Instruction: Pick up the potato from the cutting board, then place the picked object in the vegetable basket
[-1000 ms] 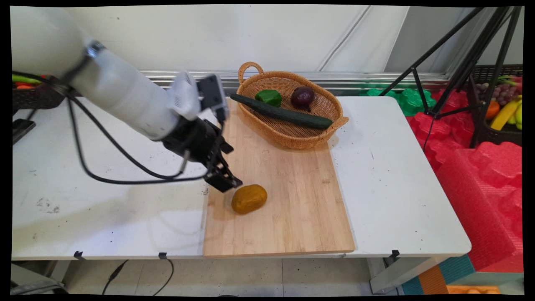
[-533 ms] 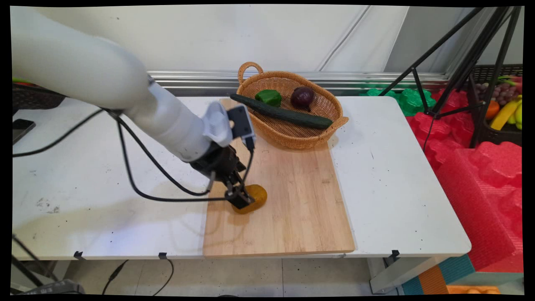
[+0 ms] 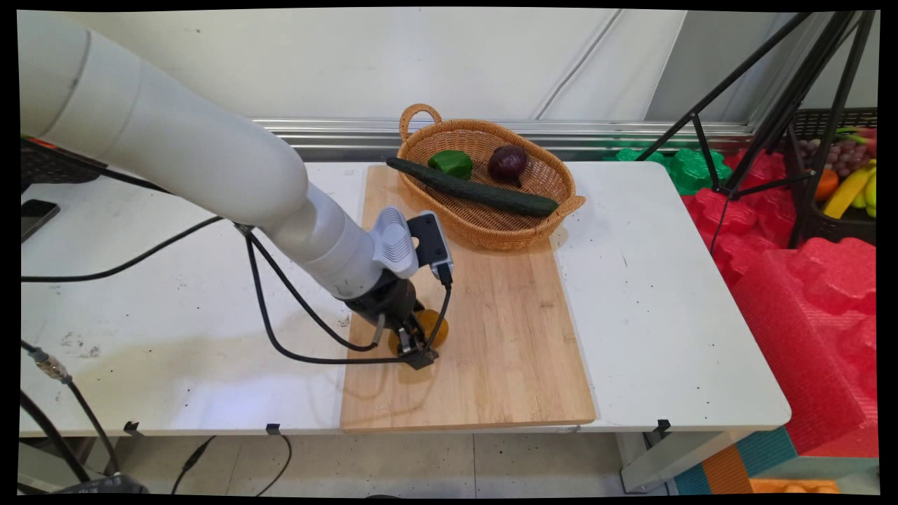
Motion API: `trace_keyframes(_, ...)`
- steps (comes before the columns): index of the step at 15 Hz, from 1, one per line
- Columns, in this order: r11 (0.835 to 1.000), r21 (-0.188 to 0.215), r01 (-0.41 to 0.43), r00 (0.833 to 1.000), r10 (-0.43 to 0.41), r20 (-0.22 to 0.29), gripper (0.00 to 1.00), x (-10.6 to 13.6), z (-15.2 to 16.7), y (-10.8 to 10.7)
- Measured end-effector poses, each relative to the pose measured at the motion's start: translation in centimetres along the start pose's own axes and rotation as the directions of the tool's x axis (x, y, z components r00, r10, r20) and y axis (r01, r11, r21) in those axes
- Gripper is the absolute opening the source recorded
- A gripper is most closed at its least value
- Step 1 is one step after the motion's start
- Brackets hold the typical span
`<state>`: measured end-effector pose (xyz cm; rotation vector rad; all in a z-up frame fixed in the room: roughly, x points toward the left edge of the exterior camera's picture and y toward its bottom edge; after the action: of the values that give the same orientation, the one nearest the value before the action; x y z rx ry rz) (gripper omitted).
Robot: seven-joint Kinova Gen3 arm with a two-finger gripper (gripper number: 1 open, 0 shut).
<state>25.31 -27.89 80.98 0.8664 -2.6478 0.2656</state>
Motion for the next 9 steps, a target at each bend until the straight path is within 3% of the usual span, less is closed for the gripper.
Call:
trace_keyframes(1,1.000,0.001,0.000,1.000,0.000,0.002,0.00,0.0,0.3,0.1)
trace_keyframes(9,0.999,0.035,-0.032,0.998,0.033,-0.045,0.00,0.9,-1.1,0.3)
